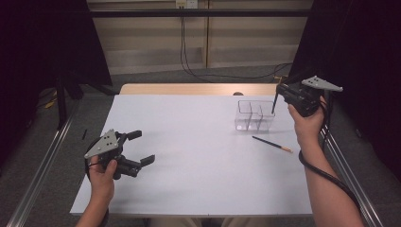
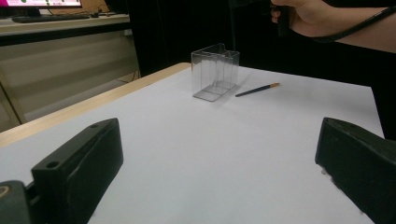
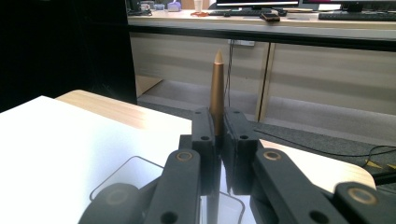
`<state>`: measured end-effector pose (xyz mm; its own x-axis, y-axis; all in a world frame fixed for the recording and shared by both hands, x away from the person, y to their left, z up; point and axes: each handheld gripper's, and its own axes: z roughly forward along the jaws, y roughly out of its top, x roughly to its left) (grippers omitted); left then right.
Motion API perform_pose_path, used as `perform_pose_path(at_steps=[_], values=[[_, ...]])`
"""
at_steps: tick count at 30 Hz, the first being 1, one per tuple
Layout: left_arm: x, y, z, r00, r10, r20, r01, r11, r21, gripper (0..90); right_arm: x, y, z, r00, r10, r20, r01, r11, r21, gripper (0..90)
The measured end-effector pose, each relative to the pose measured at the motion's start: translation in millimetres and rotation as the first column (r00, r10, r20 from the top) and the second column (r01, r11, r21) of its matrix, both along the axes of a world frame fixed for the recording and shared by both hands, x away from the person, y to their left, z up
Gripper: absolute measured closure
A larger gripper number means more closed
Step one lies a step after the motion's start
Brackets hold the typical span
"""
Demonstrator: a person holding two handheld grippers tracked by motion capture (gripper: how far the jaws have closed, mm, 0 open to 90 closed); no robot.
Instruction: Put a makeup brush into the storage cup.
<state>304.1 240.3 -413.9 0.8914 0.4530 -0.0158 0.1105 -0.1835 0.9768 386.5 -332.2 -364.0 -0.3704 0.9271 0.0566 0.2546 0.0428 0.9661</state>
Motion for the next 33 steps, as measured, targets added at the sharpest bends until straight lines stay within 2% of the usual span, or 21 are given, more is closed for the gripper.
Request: perform_pose_path(at_steps=[33], values=[[-0.4, -0.9, 0.1, 1.0, -0.003, -0.001, 0.003, 1.0, 0.001, 0.9, -4.2, 0.3, -14.8, 0.9997, 0.015, -0.018, -0.015, 0.9999, -0.004, 83.6]])
